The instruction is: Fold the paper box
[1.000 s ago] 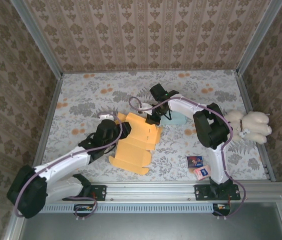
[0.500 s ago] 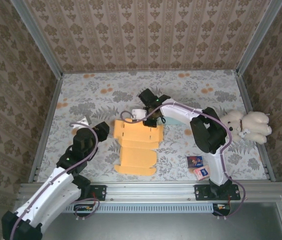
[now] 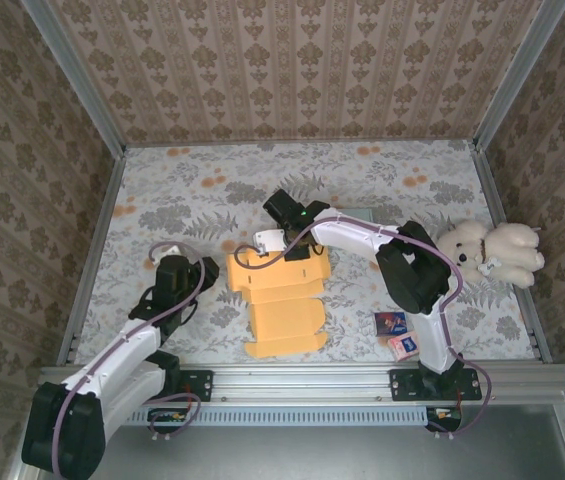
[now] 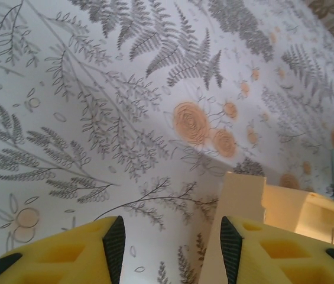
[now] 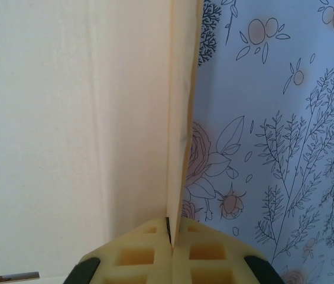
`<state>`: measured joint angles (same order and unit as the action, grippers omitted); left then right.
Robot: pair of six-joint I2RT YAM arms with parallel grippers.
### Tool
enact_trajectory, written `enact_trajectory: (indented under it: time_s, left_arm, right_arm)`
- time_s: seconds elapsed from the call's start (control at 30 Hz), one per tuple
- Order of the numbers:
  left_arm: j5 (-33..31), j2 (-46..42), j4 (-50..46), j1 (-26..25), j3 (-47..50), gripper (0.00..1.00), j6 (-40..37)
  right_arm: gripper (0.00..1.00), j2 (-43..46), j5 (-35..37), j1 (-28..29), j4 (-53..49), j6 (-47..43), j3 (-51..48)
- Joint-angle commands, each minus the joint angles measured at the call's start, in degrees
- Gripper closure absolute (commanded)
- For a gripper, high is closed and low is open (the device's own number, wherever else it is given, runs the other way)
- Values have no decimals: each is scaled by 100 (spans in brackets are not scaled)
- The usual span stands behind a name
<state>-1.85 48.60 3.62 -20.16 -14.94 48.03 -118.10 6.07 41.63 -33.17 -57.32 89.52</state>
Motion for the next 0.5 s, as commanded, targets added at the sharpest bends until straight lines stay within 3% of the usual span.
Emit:
enact_trajectory:
  time_s: [0.0,0.47]
  left_arm:
    - [165,-31,338,31,138,52,108]
    - [303,776,932,-303,142,55,40]
  right_arm:
    - [100,185,93,-43,18,-96,-91]
    - [100,442,-121,-120,481,-1,-343]
